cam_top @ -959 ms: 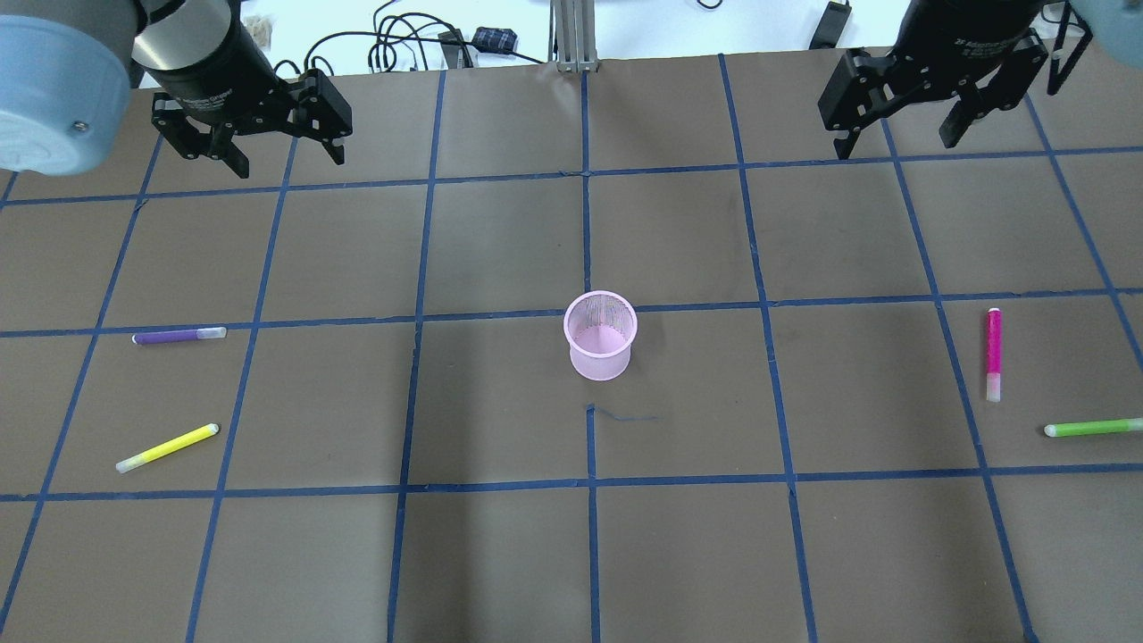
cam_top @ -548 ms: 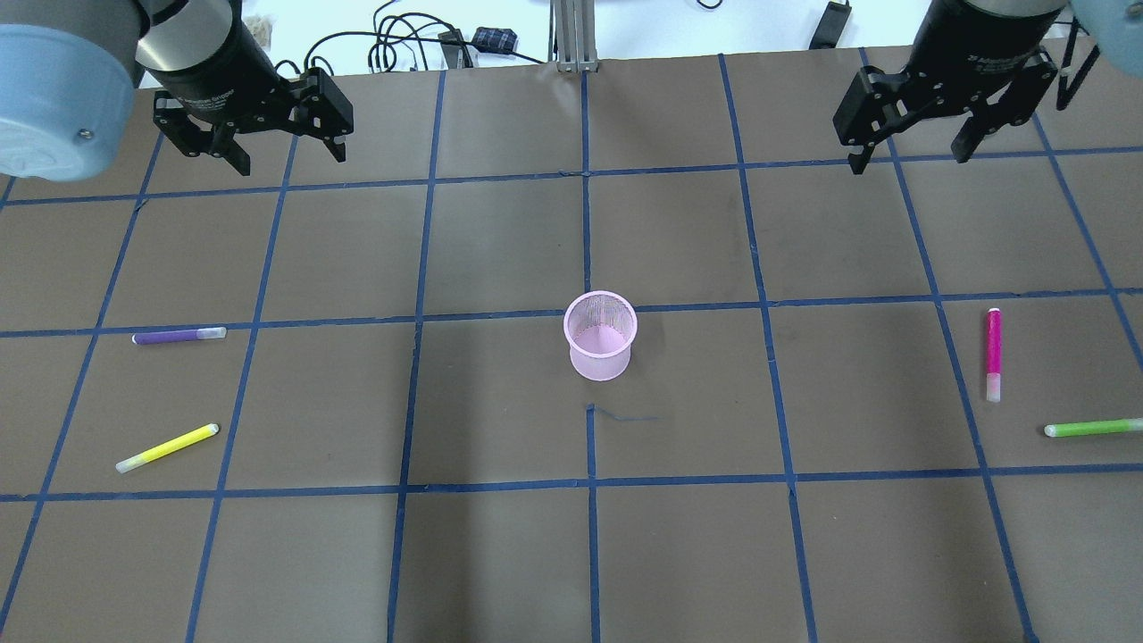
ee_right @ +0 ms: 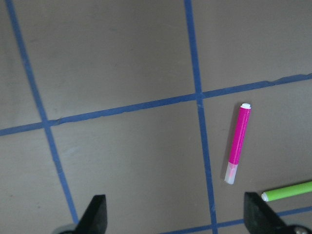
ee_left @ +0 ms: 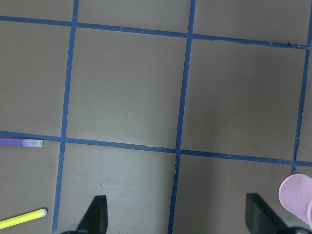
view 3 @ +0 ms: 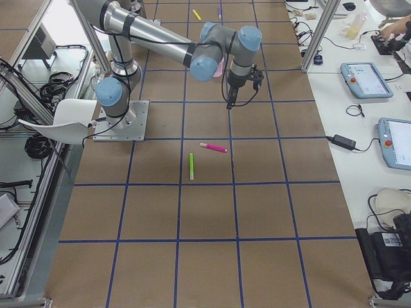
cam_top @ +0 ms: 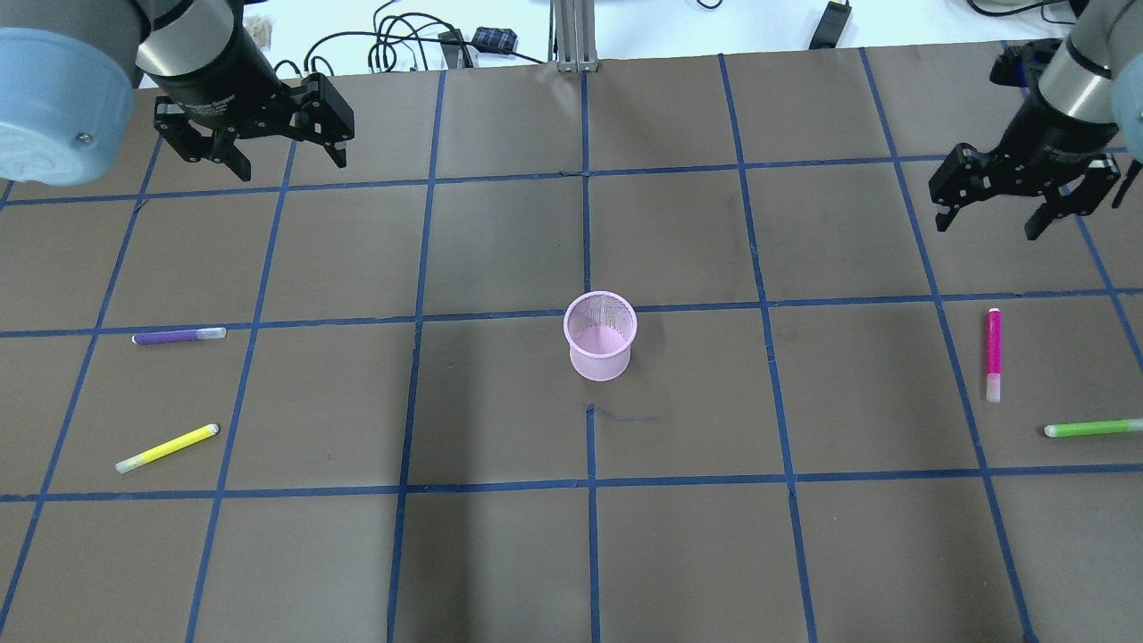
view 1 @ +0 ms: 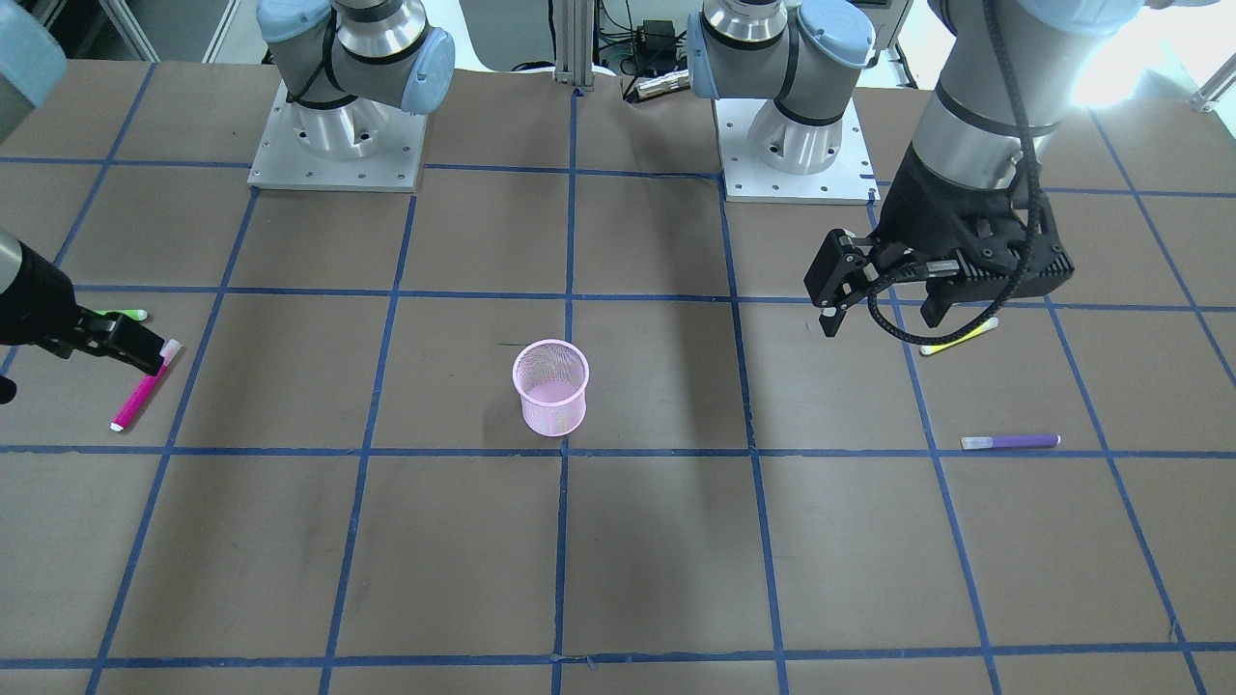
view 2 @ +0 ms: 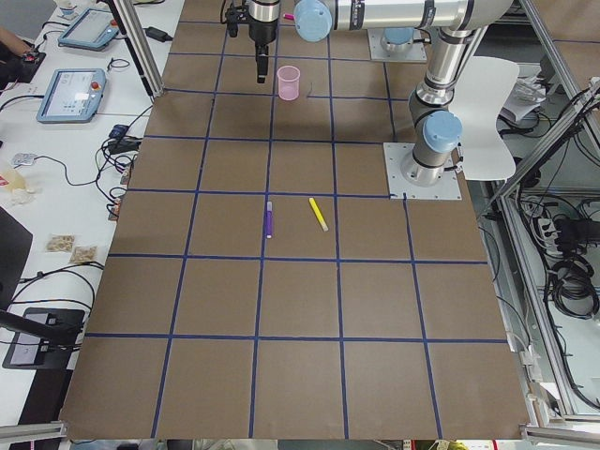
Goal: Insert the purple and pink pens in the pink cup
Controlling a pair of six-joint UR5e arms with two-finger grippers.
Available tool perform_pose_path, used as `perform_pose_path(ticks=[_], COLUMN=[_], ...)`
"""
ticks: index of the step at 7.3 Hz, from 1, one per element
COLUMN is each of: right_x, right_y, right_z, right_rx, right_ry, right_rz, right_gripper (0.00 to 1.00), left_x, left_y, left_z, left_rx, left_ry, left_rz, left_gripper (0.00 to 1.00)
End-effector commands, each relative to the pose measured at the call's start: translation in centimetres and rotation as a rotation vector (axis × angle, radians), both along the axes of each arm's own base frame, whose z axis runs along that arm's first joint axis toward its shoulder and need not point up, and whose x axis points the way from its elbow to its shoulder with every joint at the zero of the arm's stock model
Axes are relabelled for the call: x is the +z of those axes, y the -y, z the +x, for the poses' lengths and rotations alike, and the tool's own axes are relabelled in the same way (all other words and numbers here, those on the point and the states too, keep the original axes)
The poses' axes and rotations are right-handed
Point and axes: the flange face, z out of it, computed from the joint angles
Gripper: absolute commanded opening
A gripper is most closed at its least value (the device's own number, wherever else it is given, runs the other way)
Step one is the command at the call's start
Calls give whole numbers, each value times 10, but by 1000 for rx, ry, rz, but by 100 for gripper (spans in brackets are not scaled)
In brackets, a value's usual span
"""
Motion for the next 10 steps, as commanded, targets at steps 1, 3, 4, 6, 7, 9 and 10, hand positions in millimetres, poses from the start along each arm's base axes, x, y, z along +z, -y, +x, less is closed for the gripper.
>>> perform_pose_path(ticks=[1,3,4,6,7,9,10], right_x=[-104,-136,-145,-155,-165,-169,-169], right_y=[-7,-9,-9,-9,-8,-8,-9], right_z=[-81,-92,-94,-93,-95,-95,-97], right_rx=[-77,-72,-64,-47,-45,-46,-42], right_ry=[1,34,40,51,57,58,36], right_rz=[-7,49,67,82,94,103,117], right_gripper=[100,100,100,91,82,56,52], left_x=[-4,-23,-24,-37,-50,-89,-106], left_y=[-6,-5,-4,9,8,-9,-13], left_z=[-2,-1,5,71,129,223,262], left_rx=[-3,-3,-21,-214,-255,-399,-447], left_ry=[1,-1,-1,16,8,-23,-87], left_rz=[9,35,37,59,85,145,131], left_gripper=[100,100,100,100,100,100,100])
